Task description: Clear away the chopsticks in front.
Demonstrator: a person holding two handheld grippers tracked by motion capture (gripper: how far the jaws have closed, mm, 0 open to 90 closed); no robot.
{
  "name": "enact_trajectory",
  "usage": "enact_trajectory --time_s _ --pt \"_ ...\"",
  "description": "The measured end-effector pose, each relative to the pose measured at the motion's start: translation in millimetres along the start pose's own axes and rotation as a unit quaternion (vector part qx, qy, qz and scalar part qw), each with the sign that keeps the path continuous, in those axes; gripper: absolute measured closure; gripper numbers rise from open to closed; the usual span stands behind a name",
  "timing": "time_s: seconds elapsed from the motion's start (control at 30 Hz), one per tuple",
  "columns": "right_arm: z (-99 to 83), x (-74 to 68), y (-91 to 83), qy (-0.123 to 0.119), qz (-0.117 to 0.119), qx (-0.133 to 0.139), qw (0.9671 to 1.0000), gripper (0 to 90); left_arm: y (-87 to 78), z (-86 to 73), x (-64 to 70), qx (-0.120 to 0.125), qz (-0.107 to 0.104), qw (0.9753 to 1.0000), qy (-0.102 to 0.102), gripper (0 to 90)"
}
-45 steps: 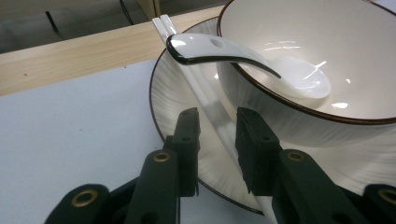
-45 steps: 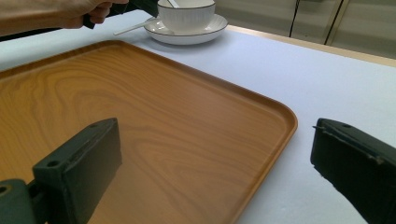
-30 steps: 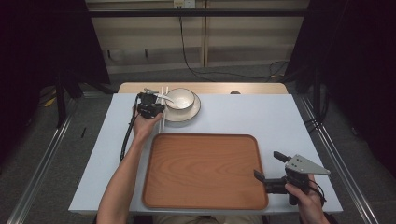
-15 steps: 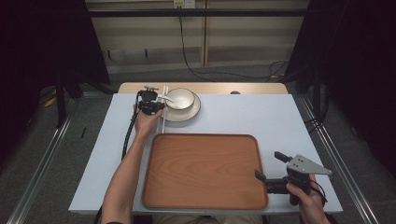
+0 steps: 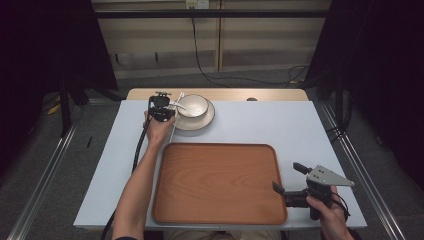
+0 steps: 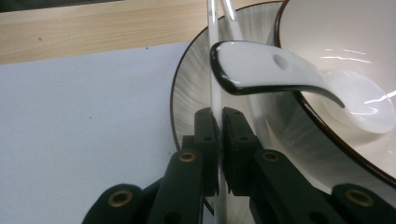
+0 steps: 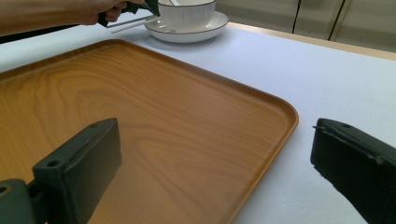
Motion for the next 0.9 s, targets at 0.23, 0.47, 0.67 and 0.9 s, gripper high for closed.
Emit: enact_trajectory --time_s 0.23,0.47,0.67,0.9 --pt "0.4 0.1 -0.7 0.001 -0.002 0.004 1.0 1.6 -1.5 -0.8 -0.6 -0.002 -0.016 0.9999 -0.004 85.5" --pt "0.6 0.3 -1.0 0.0 -0.003 0.004 1.0 1.6 -7.4 0.0 -2.1 0.001 -0.011 0.9999 0.006 85.6" --pt "0.9 0.0 -1.1 -0.002 -0.002 0.005 1.0 1.6 -14.2 -2.5 -4.4 0.011 -0.012 0.9999 -0.004 85.5" --pt "1.0 0.0 -1.2 -0.002 -0.002 0.005 1.0 1.6 -24.6 -8.4 -11.0 0.03 -0.003 0.9995 -0.007 85.5"
Point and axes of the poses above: each handheld gripper's, and its own axes: y roughly forward along the jaws, z roughly out of its top, x roughly to its right, the point moved 2 cm from there along y, roughly forward along the jaws, and after that the axes turned 3 degrees about x, right-handed, at the moved point
